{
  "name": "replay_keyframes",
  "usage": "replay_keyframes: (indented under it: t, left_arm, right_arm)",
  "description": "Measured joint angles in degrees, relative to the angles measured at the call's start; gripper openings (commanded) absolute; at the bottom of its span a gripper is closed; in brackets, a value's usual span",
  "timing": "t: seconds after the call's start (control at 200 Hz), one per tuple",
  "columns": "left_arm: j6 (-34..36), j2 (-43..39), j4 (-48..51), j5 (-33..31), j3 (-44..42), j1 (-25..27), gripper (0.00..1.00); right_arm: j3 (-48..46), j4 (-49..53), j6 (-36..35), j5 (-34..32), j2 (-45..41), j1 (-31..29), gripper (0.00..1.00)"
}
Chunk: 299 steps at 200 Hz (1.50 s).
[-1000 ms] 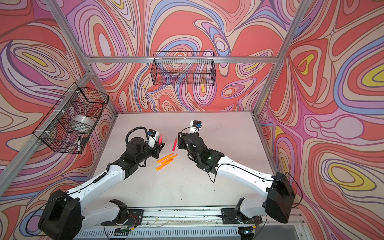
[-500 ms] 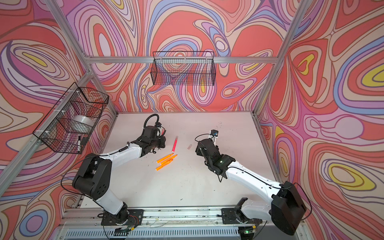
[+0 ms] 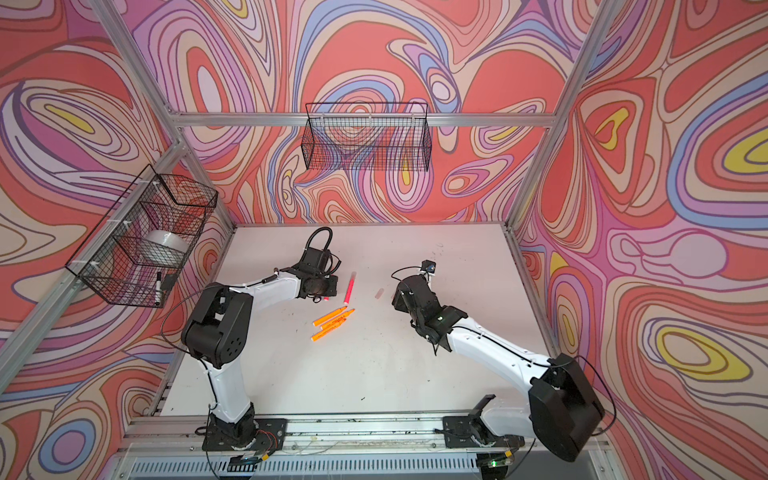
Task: Insert the pens into the pen caps
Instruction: 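Lower the capped pink highlighter to the table with the left gripper while the right withdraws, then move the left gripper over the orange markers and grasp one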
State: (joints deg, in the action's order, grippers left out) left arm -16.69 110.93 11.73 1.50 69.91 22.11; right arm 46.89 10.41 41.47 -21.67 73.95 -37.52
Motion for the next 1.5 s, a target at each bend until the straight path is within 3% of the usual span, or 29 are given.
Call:
replay_keyframes:
  t: [0.175,0.376,0.506,0.706,0.916,1.082,1.247,1.497]
  left_arm:
    - [-0.09,2.23,2.34,0.66,1.79,0.0,0.21]
    - [-0.11,2.4,3.34,0.76,2.8,0.0,0.45]
    - [-0.09,2.4,3.87,0.55,2.86,0.0,0.56]
    - [1.05,-0.55,4.42,0.35,1.95,0.02,0.6]
    - [2.14,-21.77,3.34,-0.37,-9.73,1.88,0.58]
    - [1.6,-33.75,1.9,-1.66,-21.73,9.79,0.59]
    - [0.35,-34.01,2.67,-2.03,-28.63,12.04,0.58]
    - [-0.76,-31.08,1.84,-3.87,-29.14,12.46,0.57]
  right_arm:
    - [-0.02,-0.7,0.07,0.28,0.0,0.0,0.68]
    - [-0.87,-0.98,0.13,0.31,-0.22,0.0,0.69]
    - [-1.64,-0.98,0.13,0.28,-0.72,0.0,0.7]
    - [-1.92,-0.96,0.09,0.24,-1.97,0.0,0.7]
    - [-2.43,-1.36,0.04,0.07,-3.85,0.0,0.71]
    - [-2.64,-2.1,-0.26,0.28,-3.87,0.0,0.71]
    - [-2.71,-2.36,-0.28,1.16,-3.96,0.0,0.7]
    - [-5.84,-2.91,0.61,3.32,-7.28,0.0,0.7]
